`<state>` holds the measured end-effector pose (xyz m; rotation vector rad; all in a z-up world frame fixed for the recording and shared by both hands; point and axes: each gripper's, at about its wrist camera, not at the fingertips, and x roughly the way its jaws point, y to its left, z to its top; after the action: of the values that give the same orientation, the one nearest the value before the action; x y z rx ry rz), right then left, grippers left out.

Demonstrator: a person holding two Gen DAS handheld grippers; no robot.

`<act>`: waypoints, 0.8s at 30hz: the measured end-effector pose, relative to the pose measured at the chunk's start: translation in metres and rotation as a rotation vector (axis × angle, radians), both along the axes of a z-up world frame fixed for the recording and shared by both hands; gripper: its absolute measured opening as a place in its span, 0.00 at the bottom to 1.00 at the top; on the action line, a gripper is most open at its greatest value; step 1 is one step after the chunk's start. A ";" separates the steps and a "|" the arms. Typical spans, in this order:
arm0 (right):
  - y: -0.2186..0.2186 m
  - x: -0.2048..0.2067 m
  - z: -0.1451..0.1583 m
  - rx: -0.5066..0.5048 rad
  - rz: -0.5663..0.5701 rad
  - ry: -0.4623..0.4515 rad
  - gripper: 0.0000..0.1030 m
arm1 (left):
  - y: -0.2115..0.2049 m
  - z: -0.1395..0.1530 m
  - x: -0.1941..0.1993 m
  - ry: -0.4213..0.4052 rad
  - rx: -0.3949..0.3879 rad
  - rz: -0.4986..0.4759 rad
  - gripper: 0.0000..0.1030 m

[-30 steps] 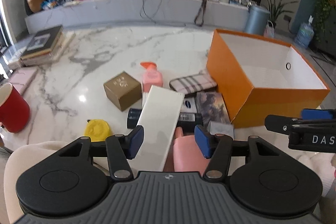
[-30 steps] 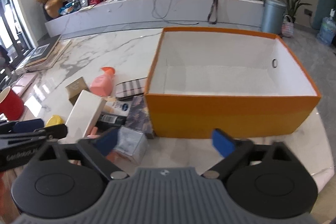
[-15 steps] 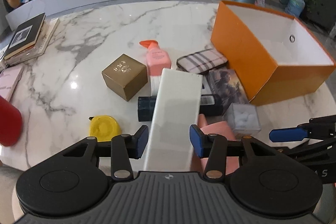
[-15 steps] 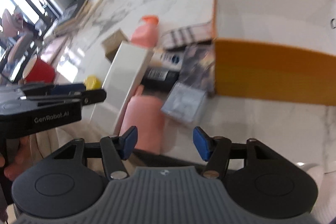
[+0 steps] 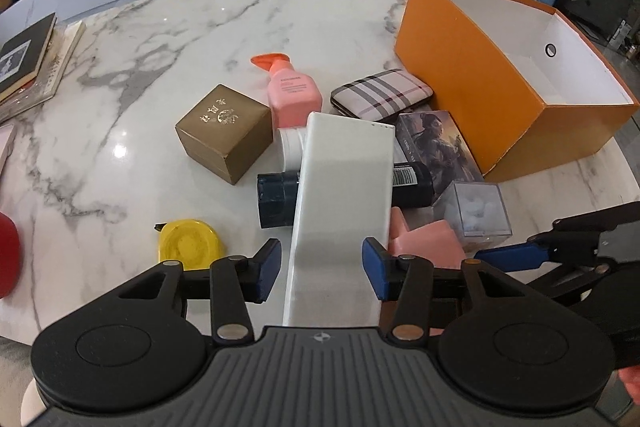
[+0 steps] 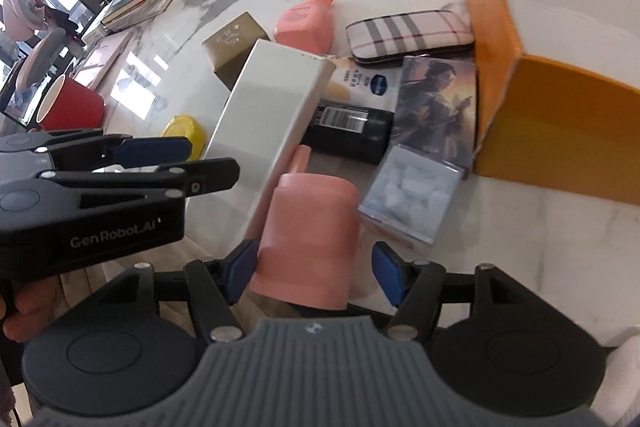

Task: Organize rigid objects
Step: 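Grasp the white box with the left tool while the right tool grasps the pink cup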

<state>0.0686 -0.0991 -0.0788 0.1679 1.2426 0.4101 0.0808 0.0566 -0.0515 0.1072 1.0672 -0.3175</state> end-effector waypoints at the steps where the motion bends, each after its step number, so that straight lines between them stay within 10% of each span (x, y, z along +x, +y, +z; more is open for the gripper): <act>1: 0.002 0.001 -0.002 0.002 0.002 0.004 0.65 | 0.000 -0.001 0.001 0.009 0.000 -0.007 0.54; 12: -0.004 0.010 -0.011 -0.064 0.002 0.010 0.59 | -0.022 -0.012 0.008 0.028 0.082 -0.081 0.75; 24: -0.010 0.013 -0.020 -0.023 0.009 0.031 0.60 | -0.032 -0.026 0.018 0.064 0.080 -0.048 0.68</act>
<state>0.0818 -0.1088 -0.0986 0.1498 1.2780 0.4025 0.0989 0.0245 -0.0778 0.1957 1.1427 -0.3230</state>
